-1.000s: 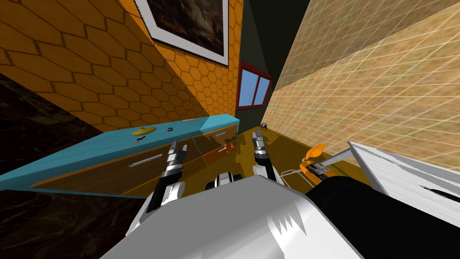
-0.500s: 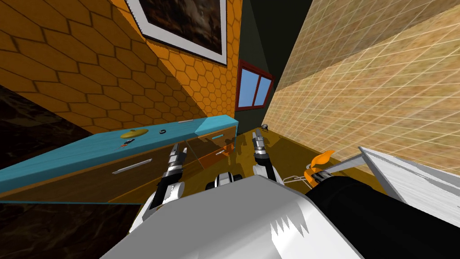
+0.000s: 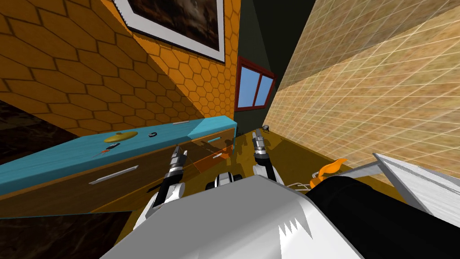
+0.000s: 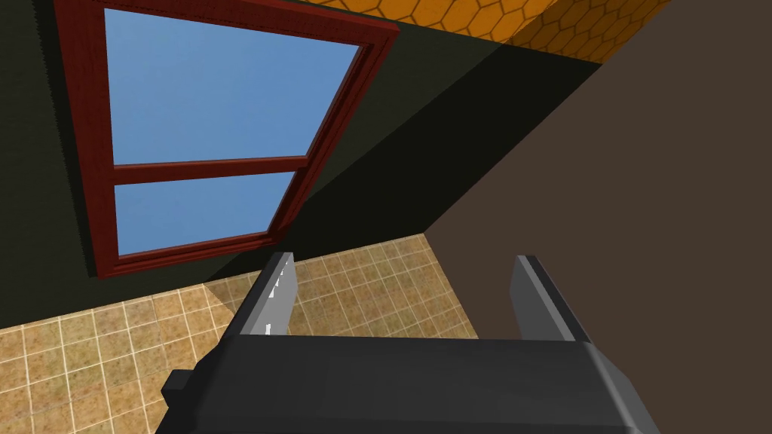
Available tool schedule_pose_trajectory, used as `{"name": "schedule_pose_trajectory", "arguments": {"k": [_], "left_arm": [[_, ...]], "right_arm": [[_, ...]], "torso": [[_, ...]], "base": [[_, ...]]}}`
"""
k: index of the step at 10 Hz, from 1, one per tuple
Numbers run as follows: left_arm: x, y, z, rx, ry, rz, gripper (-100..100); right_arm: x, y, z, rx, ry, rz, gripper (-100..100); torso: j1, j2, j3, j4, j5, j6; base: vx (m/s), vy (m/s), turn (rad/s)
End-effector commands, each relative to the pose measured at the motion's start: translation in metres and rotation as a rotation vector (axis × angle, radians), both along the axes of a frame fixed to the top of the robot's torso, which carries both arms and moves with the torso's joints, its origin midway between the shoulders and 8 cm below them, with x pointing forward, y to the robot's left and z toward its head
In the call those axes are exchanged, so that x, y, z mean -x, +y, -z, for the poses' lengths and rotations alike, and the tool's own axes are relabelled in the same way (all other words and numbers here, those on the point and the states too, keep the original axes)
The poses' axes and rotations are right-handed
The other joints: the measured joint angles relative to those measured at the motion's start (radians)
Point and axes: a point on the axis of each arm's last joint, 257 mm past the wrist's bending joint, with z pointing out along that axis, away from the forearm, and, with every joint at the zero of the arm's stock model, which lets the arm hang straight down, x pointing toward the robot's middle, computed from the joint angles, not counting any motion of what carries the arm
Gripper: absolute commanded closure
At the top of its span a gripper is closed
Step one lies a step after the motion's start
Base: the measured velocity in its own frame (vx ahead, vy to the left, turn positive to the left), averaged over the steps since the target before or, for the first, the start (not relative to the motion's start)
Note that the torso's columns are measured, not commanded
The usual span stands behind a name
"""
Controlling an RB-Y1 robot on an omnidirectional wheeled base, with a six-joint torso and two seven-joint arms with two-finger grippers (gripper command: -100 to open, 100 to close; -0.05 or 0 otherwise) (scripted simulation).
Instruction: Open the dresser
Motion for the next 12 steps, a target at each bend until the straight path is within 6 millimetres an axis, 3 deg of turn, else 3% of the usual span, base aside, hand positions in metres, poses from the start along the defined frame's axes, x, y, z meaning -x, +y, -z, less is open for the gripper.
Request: {"name": "schedule_pose_trajectory", "arguments": {"k": [1, 8, 12], "left_arm": [[-0.005, 0.01, 0.022, 0.015, 0.042, -0.018, -100], [-0.007, 0.029, 0.081, 0.085, 0.144, -0.069, -100], [-0.005, 0.022, 0.118, 0.175, 0.197, -0.101, -100]], "right_arm": [[0.0, 0.0, 0.0, 0.0, 0.0, 0.0, 0], [0.0, 0.0, 0.0, 0.0, 0.0, 0.0, 0], [0.0, 0.0, 0.0, 0.0, 0.0, 0.0, 0]], "torso": [[0.0, 0.001, 0.001, 0.0, 0.0, 0.0], [0.0, 0.001, 0.001, 0.0, 0.0, 0.0], [0.004, 0.002, 0.001, 0.001, 0.001, 0.0]], "base": [[0.116, -0.141, 0.038], [0.108, -0.127, 0.037], [0.124, -0.143, 0.037]]}}
